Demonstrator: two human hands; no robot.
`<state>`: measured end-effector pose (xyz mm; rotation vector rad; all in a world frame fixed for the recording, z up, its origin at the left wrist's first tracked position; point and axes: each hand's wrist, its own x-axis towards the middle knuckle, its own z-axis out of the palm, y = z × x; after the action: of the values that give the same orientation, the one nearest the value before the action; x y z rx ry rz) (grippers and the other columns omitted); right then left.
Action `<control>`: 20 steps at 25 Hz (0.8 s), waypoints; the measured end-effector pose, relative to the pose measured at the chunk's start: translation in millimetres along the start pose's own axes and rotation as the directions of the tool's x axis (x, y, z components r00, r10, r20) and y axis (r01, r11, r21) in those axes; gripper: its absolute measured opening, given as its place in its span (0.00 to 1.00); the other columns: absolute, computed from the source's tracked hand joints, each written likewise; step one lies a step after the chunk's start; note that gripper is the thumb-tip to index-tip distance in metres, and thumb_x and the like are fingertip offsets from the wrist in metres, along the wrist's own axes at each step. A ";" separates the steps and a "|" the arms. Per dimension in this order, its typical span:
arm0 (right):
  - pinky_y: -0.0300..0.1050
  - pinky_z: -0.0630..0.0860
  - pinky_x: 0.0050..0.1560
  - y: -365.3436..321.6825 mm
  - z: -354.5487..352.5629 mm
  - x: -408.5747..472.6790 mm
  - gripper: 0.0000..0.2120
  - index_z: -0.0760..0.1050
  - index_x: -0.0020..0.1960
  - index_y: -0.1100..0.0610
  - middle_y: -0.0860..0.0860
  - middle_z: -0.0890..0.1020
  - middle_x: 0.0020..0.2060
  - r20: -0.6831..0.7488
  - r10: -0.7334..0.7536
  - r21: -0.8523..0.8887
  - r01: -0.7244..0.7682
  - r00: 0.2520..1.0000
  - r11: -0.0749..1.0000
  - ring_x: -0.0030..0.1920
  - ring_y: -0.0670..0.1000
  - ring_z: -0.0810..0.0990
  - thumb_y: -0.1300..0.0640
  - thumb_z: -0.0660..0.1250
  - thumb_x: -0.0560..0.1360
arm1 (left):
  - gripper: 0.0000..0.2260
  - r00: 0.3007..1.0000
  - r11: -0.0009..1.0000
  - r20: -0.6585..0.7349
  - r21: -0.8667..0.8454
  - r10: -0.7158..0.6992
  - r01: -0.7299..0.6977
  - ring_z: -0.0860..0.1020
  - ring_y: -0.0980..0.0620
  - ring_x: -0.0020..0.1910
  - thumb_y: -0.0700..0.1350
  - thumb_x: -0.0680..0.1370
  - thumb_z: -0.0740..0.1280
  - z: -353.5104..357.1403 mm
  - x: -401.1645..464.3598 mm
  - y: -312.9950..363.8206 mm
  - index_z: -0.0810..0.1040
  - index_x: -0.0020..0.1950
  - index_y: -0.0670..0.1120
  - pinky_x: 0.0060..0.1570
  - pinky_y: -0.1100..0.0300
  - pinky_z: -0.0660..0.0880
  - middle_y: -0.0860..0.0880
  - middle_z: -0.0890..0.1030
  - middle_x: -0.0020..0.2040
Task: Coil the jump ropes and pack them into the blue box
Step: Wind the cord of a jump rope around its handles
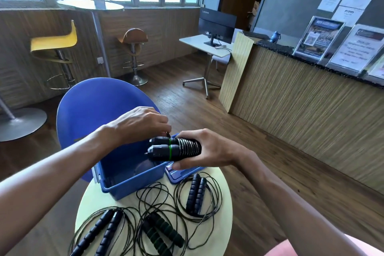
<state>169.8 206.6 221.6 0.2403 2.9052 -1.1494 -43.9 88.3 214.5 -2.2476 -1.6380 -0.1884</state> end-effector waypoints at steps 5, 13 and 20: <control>0.54 0.78 0.45 3.2 6.9 -0.6 0.21 0.75 0.49 0.46 0.49 0.80 0.41 0.080 0.088 -0.135 -0.077 0.993 0.988 0.40 0.48 0.79 0.34 0.75 0.67 | 0.10 0.982 0.957 -0.020 0.229 0.186 -0.177 0.73 0.50 0.32 0.40 0.77 0.65 -22.1 15.4 3.0 0.74 0.35 0.48 0.33 0.58 0.73 0.52 0.73 0.34; 0.48 0.74 0.48 9.8 8.6 13.4 0.37 0.59 0.74 0.32 0.47 0.81 0.48 -0.085 0.130 -0.420 -0.153 0.988 0.894 0.49 0.54 0.80 0.34 0.71 0.70 | 0.12 0.990 0.887 -0.032 0.449 0.135 -0.107 0.74 0.49 0.29 0.33 0.68 0.70 -40.2 20.5 23.9 0.73 0.31 0.48 0.29 0.60 0.67 0.51 0.73 0.31; 0.46 0.73 0.44 25.0 14.8 18.1 0.36 0.56 0.77 0.37 0.52 0.77 0.47 -0.390 0.074 -0.599 -0.314 0.918 0.736 0.45 0.56 0.82 0.39 0.67 0.74 | 0.12 0.493 0.382 0.551 -0.312 -0.673 0.870 0.79 0.47 0.30 0.47 0.82 0.61 -22.1 15.3 30.6 0.75 0.43 0.42 0.34 0.56 0.77 0.45 0.81 0.35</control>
<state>154.9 217.0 192.7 0.7690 3.2336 -0.0005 -8.0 85.9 233.5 -1.5918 -3.1428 -0.6270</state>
